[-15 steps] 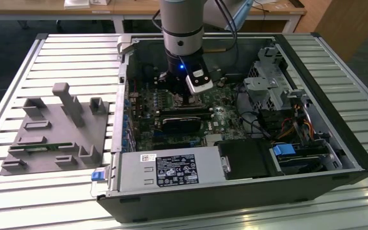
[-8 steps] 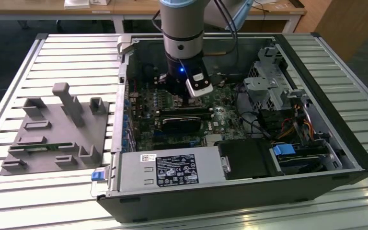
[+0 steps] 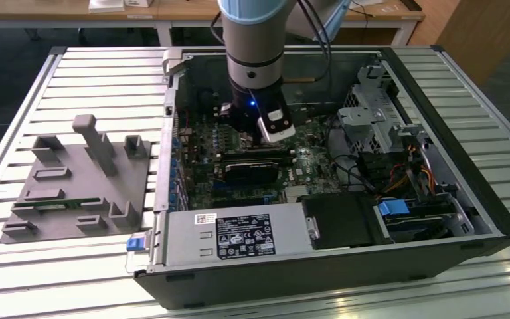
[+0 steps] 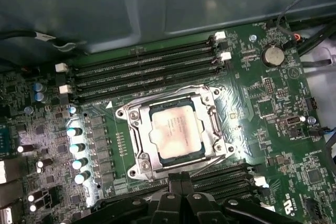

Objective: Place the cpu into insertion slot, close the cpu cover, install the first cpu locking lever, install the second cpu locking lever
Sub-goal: 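Install the second cpu locking lever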

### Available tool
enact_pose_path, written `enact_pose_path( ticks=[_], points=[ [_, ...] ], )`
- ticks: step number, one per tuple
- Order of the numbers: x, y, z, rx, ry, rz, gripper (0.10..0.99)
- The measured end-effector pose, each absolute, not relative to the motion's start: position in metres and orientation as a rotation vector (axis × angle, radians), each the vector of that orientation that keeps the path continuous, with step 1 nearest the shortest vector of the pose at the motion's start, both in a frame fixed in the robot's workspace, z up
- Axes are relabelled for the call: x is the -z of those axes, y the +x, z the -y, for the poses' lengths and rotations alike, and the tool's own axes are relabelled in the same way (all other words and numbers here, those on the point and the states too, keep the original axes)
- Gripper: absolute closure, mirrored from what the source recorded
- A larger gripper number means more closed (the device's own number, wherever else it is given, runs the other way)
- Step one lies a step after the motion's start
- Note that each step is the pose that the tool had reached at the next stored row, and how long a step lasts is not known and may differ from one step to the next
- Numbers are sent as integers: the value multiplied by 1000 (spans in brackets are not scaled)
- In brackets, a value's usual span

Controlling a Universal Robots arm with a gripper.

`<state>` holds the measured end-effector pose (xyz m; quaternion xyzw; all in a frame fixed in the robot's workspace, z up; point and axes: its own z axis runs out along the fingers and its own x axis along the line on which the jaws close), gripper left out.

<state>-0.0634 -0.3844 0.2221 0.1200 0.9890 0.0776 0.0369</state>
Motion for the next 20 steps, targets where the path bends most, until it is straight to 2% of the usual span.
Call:
enact_pose_path(
  ticks=[13,20],
  points=[
    [-218,-64,404,-337,376,-3040,980],
    [-216,-68,409,-423,379,-3036,980]
  ],
)
